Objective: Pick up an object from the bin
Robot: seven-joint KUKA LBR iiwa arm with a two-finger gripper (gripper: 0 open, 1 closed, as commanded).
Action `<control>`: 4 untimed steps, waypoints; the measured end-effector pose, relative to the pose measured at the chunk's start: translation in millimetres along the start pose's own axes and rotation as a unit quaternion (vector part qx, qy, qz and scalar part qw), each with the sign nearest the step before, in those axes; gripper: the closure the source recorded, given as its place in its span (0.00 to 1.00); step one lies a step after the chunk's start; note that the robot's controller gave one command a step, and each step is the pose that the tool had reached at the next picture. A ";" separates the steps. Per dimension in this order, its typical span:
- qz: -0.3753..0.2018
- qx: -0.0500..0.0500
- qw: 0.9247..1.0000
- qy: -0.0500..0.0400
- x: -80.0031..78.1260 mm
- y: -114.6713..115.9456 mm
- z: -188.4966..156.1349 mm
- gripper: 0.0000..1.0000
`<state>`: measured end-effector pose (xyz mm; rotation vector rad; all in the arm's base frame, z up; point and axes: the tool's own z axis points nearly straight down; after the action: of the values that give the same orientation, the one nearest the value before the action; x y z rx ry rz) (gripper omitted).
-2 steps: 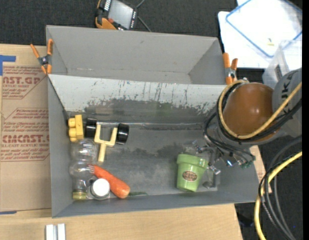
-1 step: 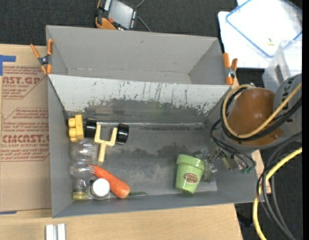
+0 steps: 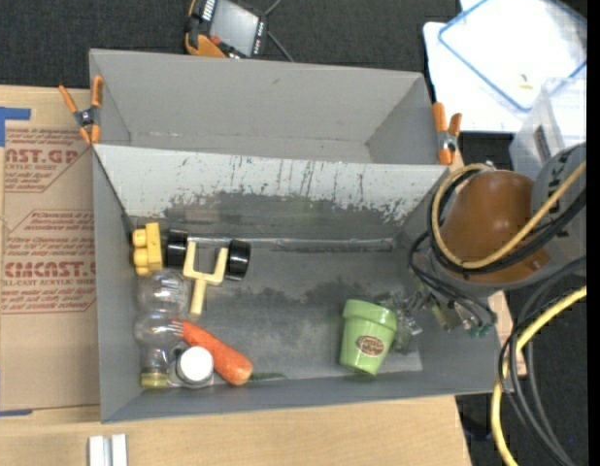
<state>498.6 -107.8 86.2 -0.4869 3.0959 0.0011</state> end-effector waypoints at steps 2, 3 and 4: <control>0.013 -0.001 1.000 0.002 -10.8 6.2 -65.1 1.00; 0.006 0.002 1.000 -0.004 -25.8 1.5 -171.9 1.00; -0.004 -0.003 1.000 0.005 -7.6 5.8 -201.1 1.00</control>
Offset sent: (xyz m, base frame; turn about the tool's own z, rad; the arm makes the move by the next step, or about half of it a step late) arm 0.0133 0.0142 0.0348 0.0620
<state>502.6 -100.3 287.3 -0.5015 3.1040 0.0086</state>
